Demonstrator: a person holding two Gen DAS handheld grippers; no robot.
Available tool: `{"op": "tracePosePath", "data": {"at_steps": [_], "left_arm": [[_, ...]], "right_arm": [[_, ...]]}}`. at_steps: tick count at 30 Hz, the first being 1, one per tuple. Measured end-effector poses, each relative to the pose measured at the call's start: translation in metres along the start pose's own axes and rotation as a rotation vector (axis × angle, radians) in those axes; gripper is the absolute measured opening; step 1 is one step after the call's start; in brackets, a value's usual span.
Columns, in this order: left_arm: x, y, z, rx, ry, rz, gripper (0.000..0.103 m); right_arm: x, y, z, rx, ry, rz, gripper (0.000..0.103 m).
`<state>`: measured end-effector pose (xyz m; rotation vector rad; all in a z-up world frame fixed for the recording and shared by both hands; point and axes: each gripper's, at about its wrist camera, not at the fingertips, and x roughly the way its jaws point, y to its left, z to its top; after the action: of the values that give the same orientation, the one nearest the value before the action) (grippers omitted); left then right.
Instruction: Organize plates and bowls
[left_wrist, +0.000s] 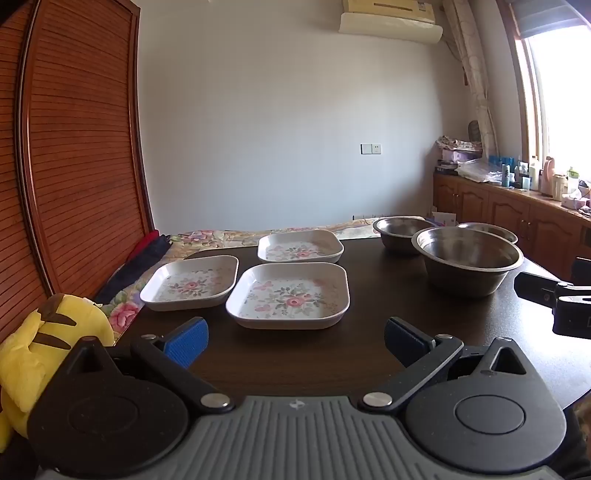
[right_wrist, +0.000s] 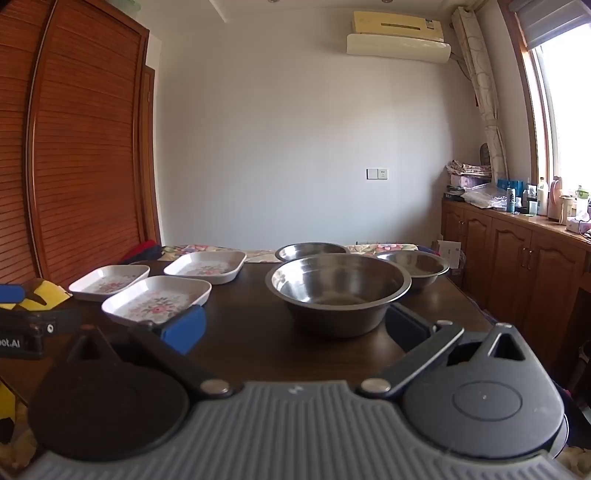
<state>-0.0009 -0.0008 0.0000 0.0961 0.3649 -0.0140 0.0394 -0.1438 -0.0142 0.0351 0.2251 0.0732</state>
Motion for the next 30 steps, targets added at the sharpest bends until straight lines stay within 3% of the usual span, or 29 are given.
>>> {"op": "tracePosePath", "data": {"at_steps": [30], "left_arm": [[0.0014,-0.0012,0.0001,-0.004,0.003,-0.003,0.103]], "right_arm": [[-0.0001,-0.0035,-0.0019,0.003,-0.001,-0.002,0.103]]}}
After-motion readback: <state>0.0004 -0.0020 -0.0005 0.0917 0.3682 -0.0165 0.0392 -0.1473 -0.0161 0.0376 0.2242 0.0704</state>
